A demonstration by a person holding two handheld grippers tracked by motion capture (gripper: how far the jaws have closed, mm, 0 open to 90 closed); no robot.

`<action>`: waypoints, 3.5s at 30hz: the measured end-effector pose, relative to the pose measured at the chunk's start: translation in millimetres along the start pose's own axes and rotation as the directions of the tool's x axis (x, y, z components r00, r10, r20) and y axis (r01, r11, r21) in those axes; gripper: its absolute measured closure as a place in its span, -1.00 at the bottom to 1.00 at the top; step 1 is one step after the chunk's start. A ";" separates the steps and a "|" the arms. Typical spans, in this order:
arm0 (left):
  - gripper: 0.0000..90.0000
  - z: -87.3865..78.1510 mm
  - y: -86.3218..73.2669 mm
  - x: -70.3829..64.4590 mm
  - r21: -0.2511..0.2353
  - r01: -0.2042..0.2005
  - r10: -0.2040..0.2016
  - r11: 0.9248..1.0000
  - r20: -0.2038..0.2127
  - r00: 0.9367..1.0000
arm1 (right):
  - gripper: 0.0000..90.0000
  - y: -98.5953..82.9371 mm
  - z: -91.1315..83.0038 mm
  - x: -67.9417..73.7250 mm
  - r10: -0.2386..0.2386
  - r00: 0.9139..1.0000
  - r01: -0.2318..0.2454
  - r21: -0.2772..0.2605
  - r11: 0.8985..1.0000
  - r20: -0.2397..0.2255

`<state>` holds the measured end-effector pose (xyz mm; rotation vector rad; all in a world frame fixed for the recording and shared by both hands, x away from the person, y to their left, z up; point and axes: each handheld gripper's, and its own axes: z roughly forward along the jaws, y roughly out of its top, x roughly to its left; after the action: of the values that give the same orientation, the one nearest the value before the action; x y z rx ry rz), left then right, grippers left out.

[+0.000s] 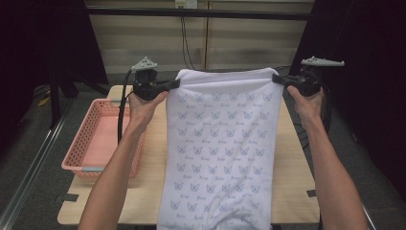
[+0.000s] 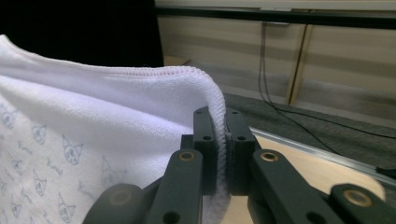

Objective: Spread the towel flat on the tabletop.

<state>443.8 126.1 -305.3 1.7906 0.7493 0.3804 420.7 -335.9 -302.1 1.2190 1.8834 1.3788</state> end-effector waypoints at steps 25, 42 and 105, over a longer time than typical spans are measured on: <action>0.90 -56.5 -125.7 -47.7 0.106 0.052 -0.068 0.993 0.154 0.986 | 0.91 -124.5 -73.4 60.8 0.017 0.974 0.007 0.108 0.994 -0.224; 0.89 -84.1 -218.1 -105.7 0.369 0.045 -0.130 0.928 0.208 0.969 | 0.91 -236.9 -117.8 111.3 0.096 0.961 0.010 0.378 0.926 -0.261; 0.90 74.8 -169.9 5.0 0.414 0.125 -0.136 0.902 -0.005 0.991 | 0.91 -192.9 47.4 4.4 0.084 0.995 -0.056 0.382 0.922 -0.057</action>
<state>440.5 108.1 -490.1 2.1204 0.9825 0.1117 386.1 -325.8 -497.5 1.4470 2.2531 1.1350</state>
